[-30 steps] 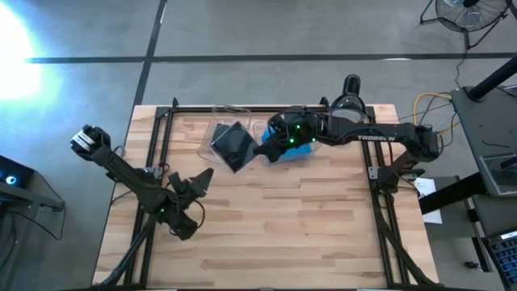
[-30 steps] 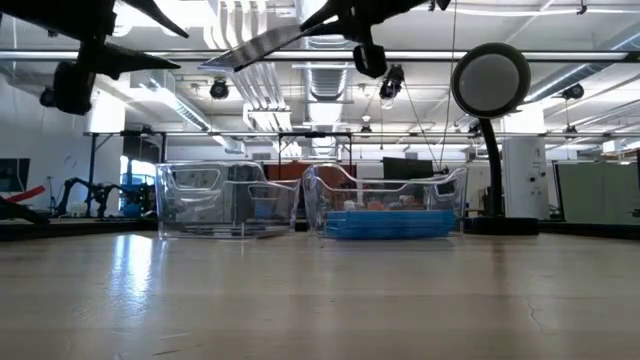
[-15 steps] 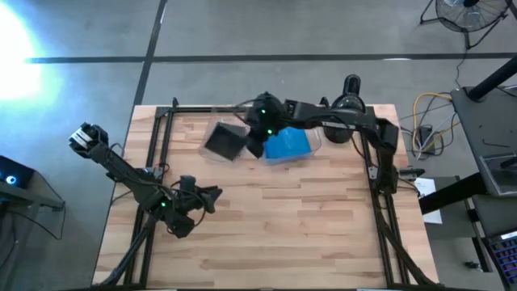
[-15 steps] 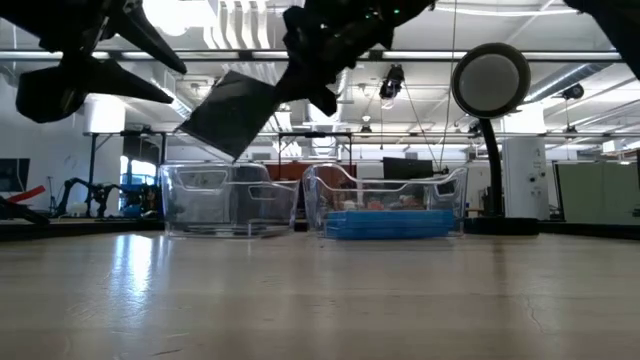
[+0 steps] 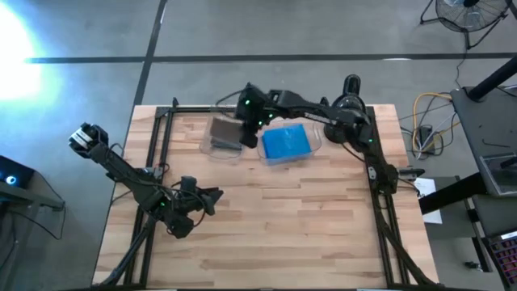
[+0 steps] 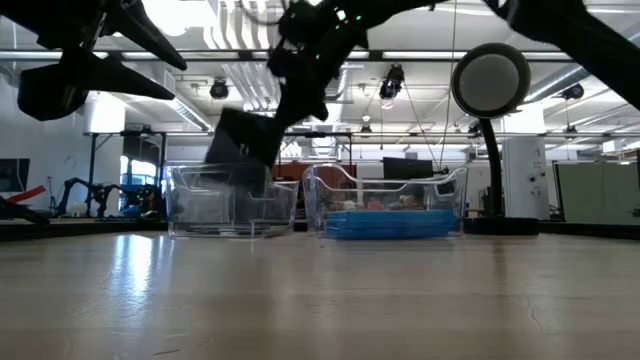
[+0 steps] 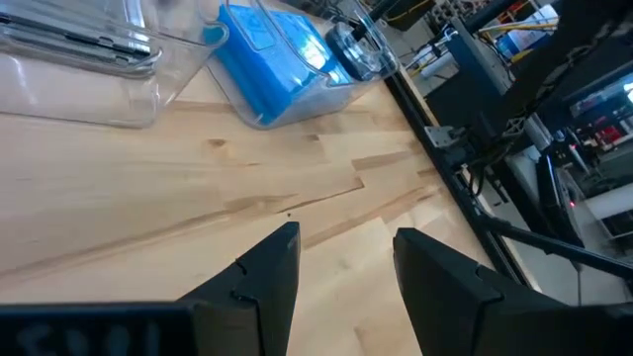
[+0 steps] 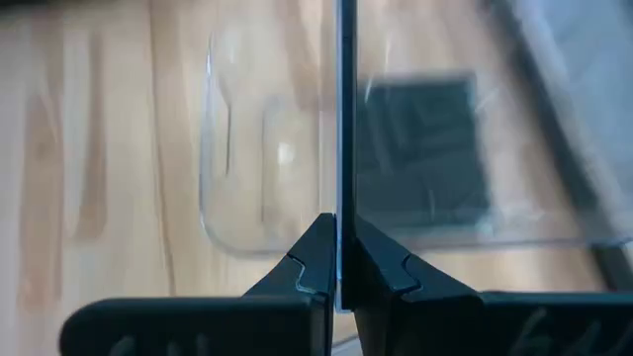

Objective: Pick & place jewel cases by type
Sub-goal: Put the black CD case into the left transparent bin, then return to Home Position

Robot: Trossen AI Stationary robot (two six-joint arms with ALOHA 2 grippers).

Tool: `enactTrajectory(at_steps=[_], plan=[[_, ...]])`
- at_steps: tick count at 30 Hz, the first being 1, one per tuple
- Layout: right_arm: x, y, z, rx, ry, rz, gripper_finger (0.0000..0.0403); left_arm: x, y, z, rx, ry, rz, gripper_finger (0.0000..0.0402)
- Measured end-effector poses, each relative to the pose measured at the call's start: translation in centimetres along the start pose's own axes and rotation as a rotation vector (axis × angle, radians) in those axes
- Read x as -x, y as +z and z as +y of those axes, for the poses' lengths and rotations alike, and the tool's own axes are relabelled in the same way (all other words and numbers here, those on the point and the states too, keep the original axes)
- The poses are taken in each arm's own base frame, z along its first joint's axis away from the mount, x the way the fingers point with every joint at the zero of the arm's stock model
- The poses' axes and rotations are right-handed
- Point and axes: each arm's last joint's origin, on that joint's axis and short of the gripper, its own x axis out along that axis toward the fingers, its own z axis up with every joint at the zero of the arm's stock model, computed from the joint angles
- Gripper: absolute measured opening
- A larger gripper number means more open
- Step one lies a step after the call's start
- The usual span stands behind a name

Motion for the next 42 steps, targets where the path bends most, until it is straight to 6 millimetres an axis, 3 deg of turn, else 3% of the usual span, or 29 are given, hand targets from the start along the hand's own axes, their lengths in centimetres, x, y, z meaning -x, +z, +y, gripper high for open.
enactTrajectory(at_steps=[3,6,15,21,28,31,36,39,42], plan=[[-2.0,-0.9,0.1,-0.002,0.011,0.107,0.0013,0.0,0.0,0.0,-0.003,0.001,0.000,0.0147],[-2.6,-1.3,0.2,0.002,0.030,0.176,0.0013,0.0,0.0,0.0,-0.004,0.001,0.000,0.0147],[-1.2,-2.5,2.0,-0.004,0.177,0.347,0.0013,0.0,0.0,0.0,-0.013,0.002,0.001,0.0147],[-1.6,-2.8,4.1,0.012,0.277,0.371,0.0013,0.0,0.0,0.1,-0.014,0.002,0.001,0.0147],[-1.7,-2.4,3.7,0.037,0.171,0.327,0.0020,0.0,0.0,0.0,-0.013,0.001,0.001,0.0147],[-2.1,-2.5,3.8,0.026,0.171,0.332,0.0047,0.0,0.0,0.0,-0.013,0.001,0.001,0.0147],[-2.9,-2.2,3.9,0.044,0.118,0.293,0.0128,0.0,0.0,0.0,-0.017,0.001,0.001,0.0147],[-2.4,-1.5,3.5,0.103,-0.143,0.236,0.0177,0.0,0.0,0.0,-0.017,0.000,0.001,0.0147],[-0.7,-0.1,3.0,0.156,-0.391,0.132,0.0213,0.0,0.0,0.0,-0.015,-0.002,0.002,0.0147]])
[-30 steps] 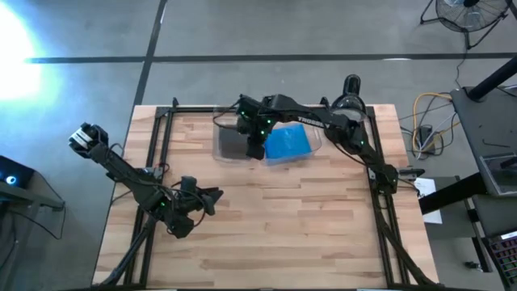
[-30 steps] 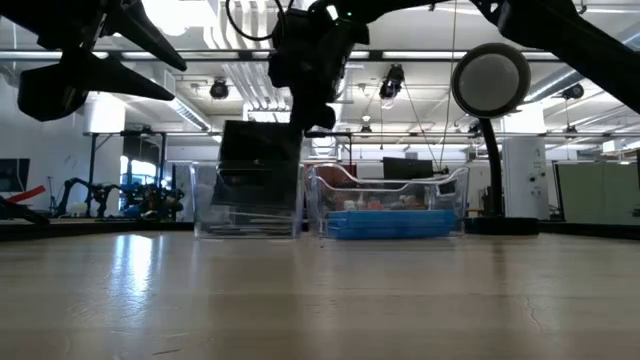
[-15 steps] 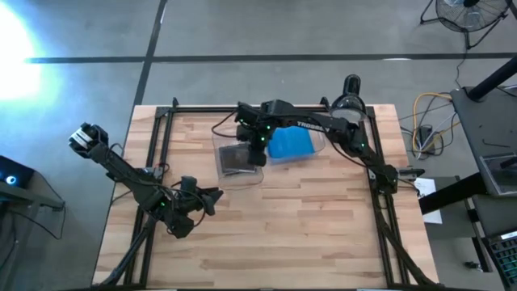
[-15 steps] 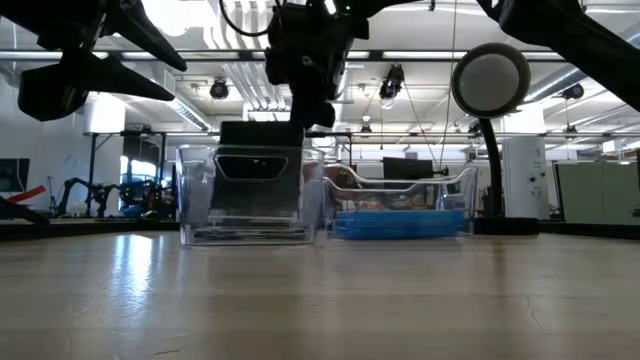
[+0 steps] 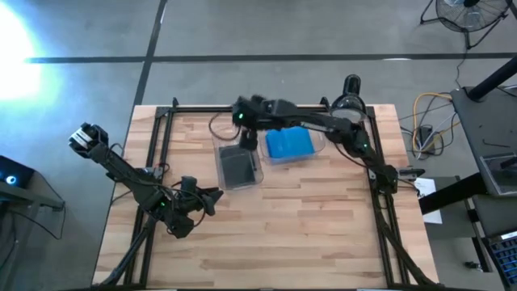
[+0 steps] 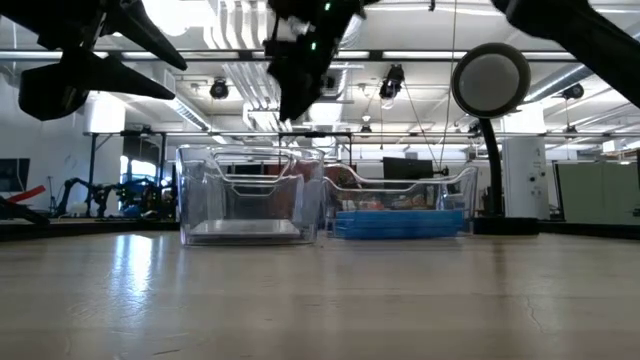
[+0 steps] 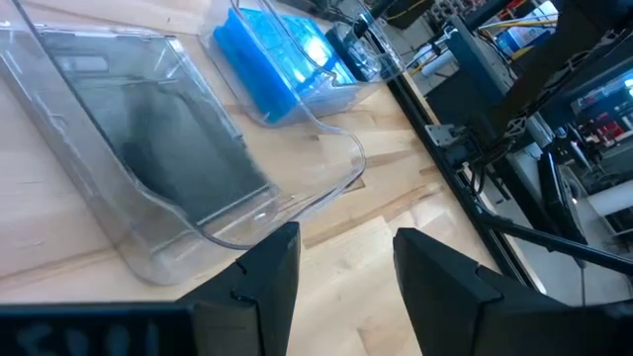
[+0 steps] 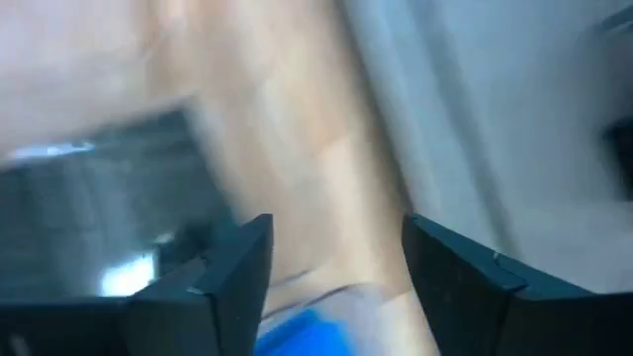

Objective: Pick & place jewel cases by type
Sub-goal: Return to Home Position

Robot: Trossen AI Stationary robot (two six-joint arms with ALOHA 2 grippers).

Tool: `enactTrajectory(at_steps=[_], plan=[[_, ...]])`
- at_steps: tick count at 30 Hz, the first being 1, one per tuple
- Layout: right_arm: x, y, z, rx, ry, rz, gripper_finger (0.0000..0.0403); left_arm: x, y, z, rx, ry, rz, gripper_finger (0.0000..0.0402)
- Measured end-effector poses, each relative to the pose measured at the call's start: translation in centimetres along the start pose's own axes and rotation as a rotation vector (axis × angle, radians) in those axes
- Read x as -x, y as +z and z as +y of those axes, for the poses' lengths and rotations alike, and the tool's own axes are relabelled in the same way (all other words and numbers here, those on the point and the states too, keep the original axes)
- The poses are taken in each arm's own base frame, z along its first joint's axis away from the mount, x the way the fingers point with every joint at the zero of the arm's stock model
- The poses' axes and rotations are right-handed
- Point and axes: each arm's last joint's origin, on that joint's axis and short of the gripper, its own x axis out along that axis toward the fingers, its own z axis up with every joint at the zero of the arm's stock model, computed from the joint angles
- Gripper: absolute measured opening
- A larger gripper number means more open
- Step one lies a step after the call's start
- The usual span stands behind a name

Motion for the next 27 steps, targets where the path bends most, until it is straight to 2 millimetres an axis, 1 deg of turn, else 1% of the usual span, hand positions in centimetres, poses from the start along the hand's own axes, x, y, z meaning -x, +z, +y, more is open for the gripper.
enactTrajectory(at_steps=[2,5,8,12,14,15,17,19,21,24,27], plan=[[2.3,0.8,-1.0,-0.017,-0.073,-0.089,0.0229,0.0,0.0,0.0,0.002,-0.001,0.000,0.0147],[6.0,1.2,-1.9,-0.060,-0.056,-0.187,0.0243,0.0,0.0,0.0,-0.004,-0.001,0.000,0.0147],[8.8,0.9,-2.2,-0.141,0.087,-0.242,0.0250,0.0,0.1,0.0,-0.002,-0.002,-0.001,0.0147],[13.2,-0.7,-2.3,-0.121,0.373,-0.310,0.0250,0.0,1.0,-0.5,-0.052,-0.009,0.011,0.0147],[15.2,-2.1,-1.9,-0.127,0.423,-0.331,0.0248,-0.2,2.0,-0.9,-0.088,-0.029,0.034,0.0147],[15.8,-3.1,-1.6,-0.141,0.428,-0.330,0.0246,-0.4,2.5,-1.2,-0.106,-0.049,0.049,0.0147],[16.3,-5.3,-0.5,-0.182,0.412,-0.342,0.0241,-1.0,3.8,-1.8,-0.155,-0.114,0.078,0.0147],[16.6,-7.8,0.8,-0.234,0.393,-0.369,0.0237,-1.8,5.2,-2.7,-0.203,-0.228,0.101,0.0147],[17.6,-10.6,1.9,-0.272,0.369,-0.416,0.0232,-2.5,6.5,-3.2,-0.249,-0.337,0.120,0.0147],[19.8,-14.6,2.0,-0.300,0.328,-0.494,0.0227,-3.5,8.2,-3.1,-0.283,-0.428,0.173,0.0147],[20.7,-18.0,1.2,-0.410,0.234,-0.519,0.0226,-4.1,9.4,-2.4,-0.305,-0.427,0.232,0.0147]])
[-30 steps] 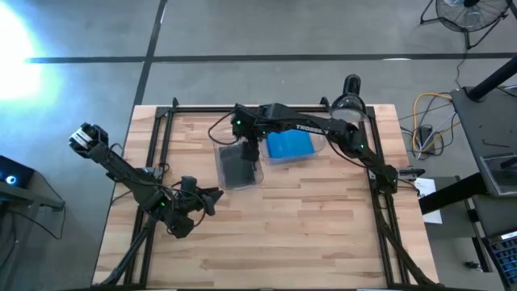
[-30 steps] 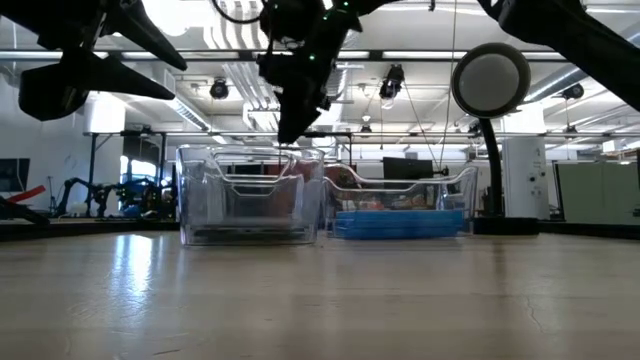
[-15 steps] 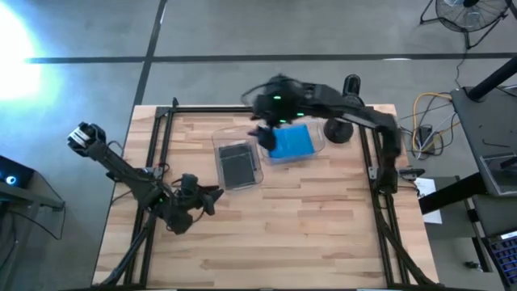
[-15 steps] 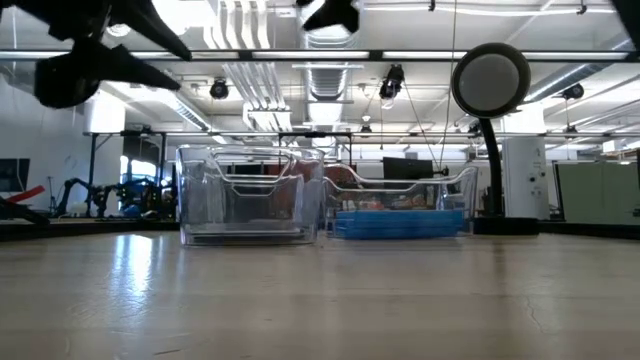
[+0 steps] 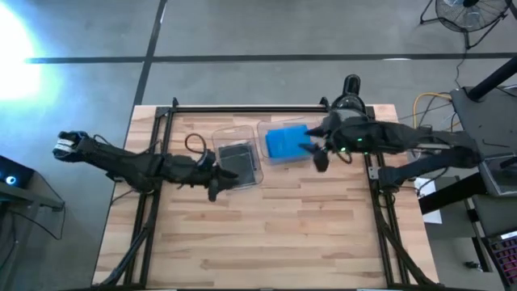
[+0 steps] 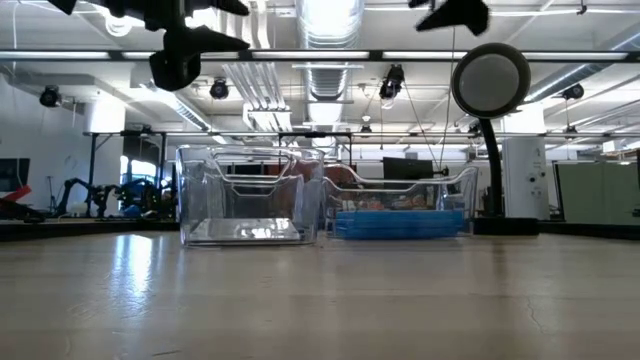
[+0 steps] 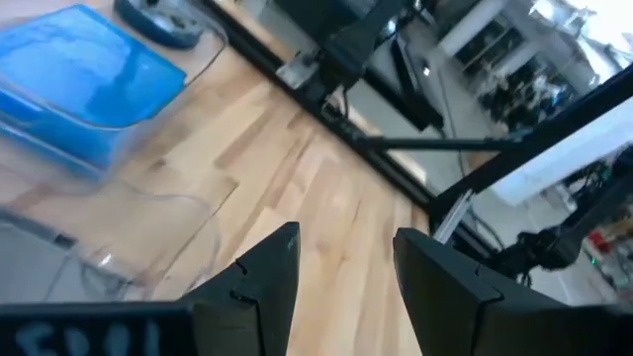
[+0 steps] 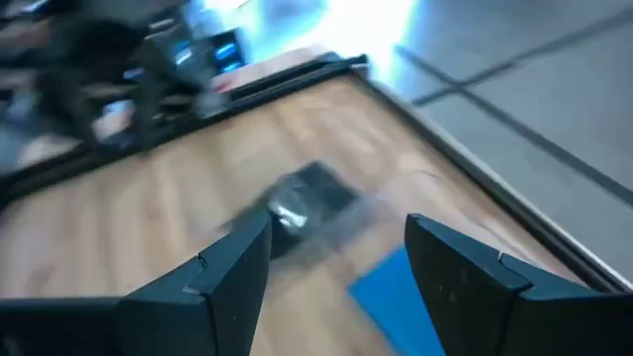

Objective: Pick & place jewel cases by type
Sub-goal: Return to Home Position

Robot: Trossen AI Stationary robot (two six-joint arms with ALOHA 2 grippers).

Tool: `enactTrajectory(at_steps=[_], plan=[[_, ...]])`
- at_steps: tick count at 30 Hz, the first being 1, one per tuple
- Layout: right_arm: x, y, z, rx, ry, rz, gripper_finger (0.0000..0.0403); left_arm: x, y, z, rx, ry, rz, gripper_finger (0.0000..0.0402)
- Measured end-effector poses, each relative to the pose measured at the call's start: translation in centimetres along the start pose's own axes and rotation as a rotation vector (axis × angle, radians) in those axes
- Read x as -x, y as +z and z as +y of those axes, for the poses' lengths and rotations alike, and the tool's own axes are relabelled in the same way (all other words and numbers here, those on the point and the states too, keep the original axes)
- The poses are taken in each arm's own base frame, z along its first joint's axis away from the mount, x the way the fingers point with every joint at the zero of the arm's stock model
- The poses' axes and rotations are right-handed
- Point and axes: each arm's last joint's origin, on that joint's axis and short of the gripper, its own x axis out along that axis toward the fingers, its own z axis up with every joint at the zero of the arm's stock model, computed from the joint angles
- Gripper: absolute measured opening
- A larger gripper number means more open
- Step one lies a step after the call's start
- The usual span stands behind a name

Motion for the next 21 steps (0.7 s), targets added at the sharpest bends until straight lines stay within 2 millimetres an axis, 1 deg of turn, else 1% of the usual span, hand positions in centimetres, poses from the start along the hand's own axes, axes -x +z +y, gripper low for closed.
enactTrajectory(at_steps=[4,6,8,9,10,12,13,16,21], plan=[[3.3,-2.3,-2.1,-0.154,-0.099,-0.087,0.0230,0.6,1.0,1.0,-0.042,0.024,0.008,0.0147],[4.5,-3.7,-2.9,-0.175,-0.103,-0.120,0.0232,1.2,1.6,1.4,-0.053,0.038,-0.016,0.0147],[5.3,-5.2,-3.5,-0.178,-0.084,-0.123,0.0235,1.8,1.9,1.8,-0.086,0.059,-0.024,0.0147],[5.5,-5.8,-3.7,-0.184,-0.066,-0.121,0.0236,2.2,2.0,2.0,-0.107,0.078,-0.016,0.0147],[5.7,-6.5,-3.9,-0.200,-0.048,-0.114,0.0237,2.6,2.0,2.3,-0.089,0.105,0.006,0.0147],[6.2,-7.7,-4.3,-0.246,-0.004,-0.107,0.0239,3.7,1.7,2.8,0.043,0.164,0.040,0.0147],[6.4,-8.2,-4.4,-0.257,0.025,-0.105,0.0240,4.1,1.6,3.0,0.070,0.177,0.048,0.0147],[6.2,-9.7,-4.6,-0.236,0.127,-0.106,0.0243,4.9,1.0,2.9,-0.005,0.129,0.065,0.0147],[5.9,-11.7,-5.0,-0.222,0.237,-0.265,0.0244,6.1,0.8,3.1,-0.041,0.044,0.037,0.0147]])
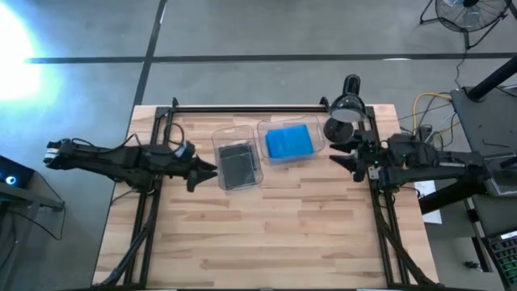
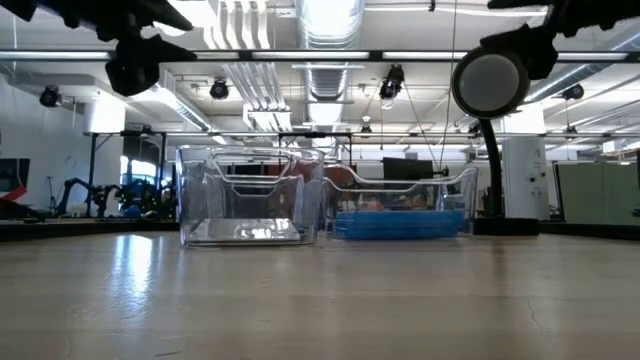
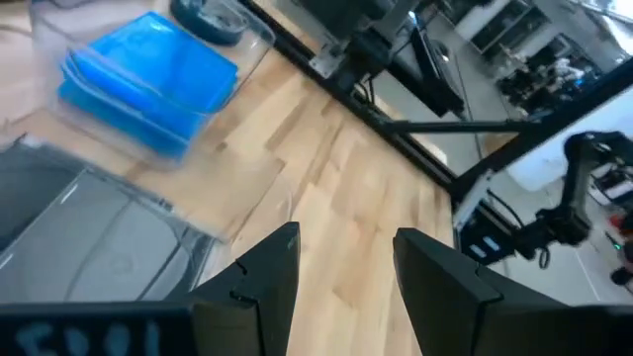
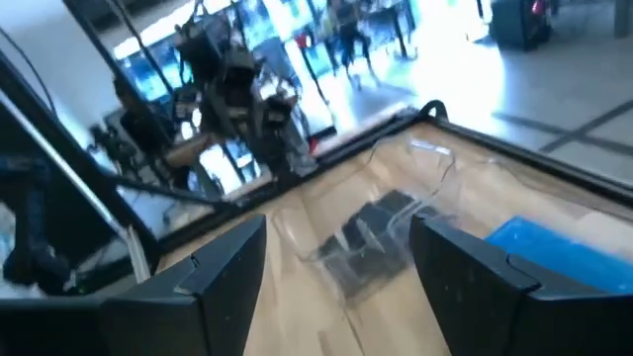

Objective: Pick & place jewel cases by type
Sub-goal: Return to Home Position

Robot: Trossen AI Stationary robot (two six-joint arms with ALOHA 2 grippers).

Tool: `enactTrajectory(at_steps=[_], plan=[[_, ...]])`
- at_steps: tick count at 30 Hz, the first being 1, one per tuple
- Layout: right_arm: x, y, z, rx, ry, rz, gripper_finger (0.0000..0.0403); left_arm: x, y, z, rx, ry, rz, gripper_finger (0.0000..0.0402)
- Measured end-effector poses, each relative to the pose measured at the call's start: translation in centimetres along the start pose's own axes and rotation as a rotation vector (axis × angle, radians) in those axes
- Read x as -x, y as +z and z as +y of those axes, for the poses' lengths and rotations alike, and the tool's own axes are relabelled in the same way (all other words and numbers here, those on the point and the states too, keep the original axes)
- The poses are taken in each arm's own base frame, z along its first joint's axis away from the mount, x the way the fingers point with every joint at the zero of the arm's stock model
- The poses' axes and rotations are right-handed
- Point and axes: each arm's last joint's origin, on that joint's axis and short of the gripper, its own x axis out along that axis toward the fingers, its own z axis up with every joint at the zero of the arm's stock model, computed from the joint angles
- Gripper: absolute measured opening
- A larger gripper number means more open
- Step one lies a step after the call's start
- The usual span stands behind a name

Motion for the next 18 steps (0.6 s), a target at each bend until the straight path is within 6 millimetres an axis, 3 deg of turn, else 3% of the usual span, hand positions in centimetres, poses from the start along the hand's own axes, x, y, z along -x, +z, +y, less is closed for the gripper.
enactTrajectory(at_steps=[6,18], plan=[[0.1,-3.0,-1.5,-0.027,0.045,-0.040,0.0238,0.8,-1.2,1.1,-0.023,-0.095,-0.070,0.0147],[0.9,-6.7,-3.4,-0.074,0.085,-0.054,0.0244,1.0,-4.9,4.2,-0.076,-0.207,-0.145,0.0147]])
